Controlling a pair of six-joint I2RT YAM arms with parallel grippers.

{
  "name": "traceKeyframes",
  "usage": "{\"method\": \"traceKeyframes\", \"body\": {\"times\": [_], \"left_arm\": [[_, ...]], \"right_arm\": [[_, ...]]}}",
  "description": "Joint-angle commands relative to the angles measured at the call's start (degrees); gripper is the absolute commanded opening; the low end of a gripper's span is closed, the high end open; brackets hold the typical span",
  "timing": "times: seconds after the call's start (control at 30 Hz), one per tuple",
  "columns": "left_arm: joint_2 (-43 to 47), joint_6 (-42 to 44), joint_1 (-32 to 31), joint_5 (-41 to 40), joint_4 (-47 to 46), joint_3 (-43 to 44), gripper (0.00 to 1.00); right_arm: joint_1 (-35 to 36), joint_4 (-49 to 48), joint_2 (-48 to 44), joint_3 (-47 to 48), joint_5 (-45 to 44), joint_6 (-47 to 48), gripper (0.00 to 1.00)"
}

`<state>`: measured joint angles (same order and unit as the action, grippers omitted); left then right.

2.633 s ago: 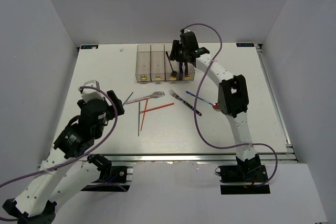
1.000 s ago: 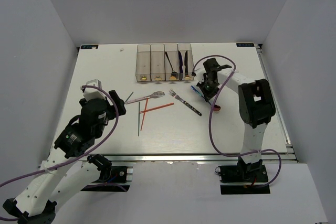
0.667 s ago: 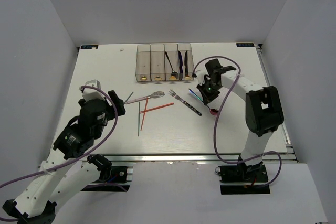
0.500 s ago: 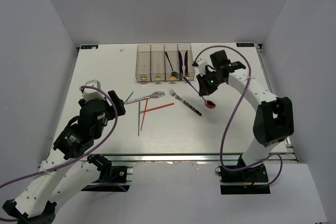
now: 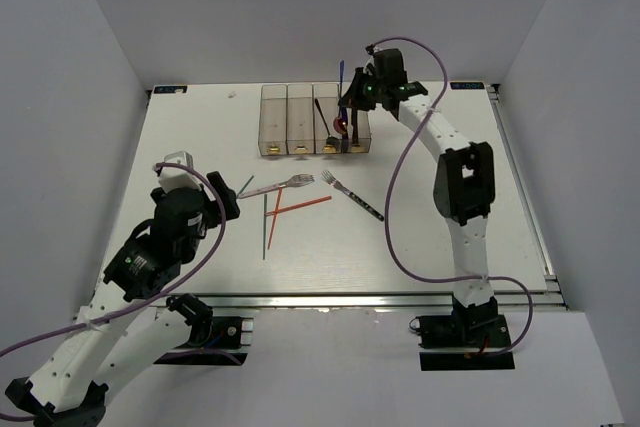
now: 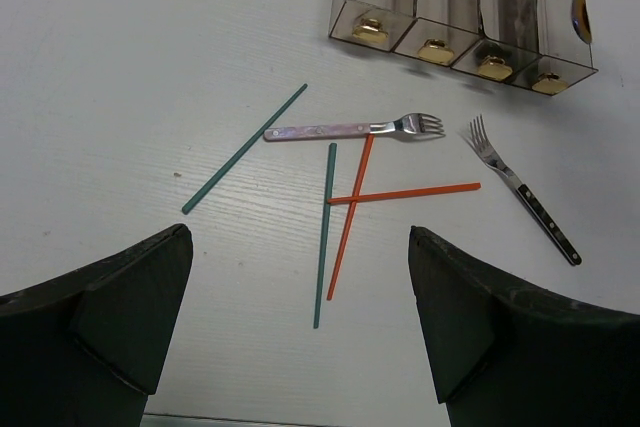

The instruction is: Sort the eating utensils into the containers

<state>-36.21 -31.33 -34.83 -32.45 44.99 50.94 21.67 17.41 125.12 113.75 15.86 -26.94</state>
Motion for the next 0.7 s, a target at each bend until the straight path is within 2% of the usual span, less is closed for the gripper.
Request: {"method": "traceKeyframes", "body": {"times": [0.0, 0.07, 0.2, 0.57, 0.67], "left_arm": [[0.3, -0.3, 0.1, -1.1, -0.1, -0.6, 0.98], [0.1, -0.4, 0.1, -1.1, 0.0, -0.5, 0.98], [0.2, -0.3, 0.1, -1.1, 0.0, -0.6, 0.98], [1.3, -0.2, 0.1, -0.8, -0.3, -0.7, 0.98], [1.3, -0.3, 0.1, -1.0, -0.1, -0.7, 0.98]], "right_arm": [[0.1, -1.3, 6.0, 12.3, -3.7, -7.0, 0.00], [0.2, -1.9, 7.6, 14.2, -3.1, -7.3, 0.00], [1.1, -4.9, 7.2, 11.3, -4.1, -7.9, 0.00], [3.1, -3.8, 11.7, 11.7, -5.5, -6.0, 0.00], [3.5, -3.9, 11.8, 11.1, -5.8, -5.8, 0.13]]}}
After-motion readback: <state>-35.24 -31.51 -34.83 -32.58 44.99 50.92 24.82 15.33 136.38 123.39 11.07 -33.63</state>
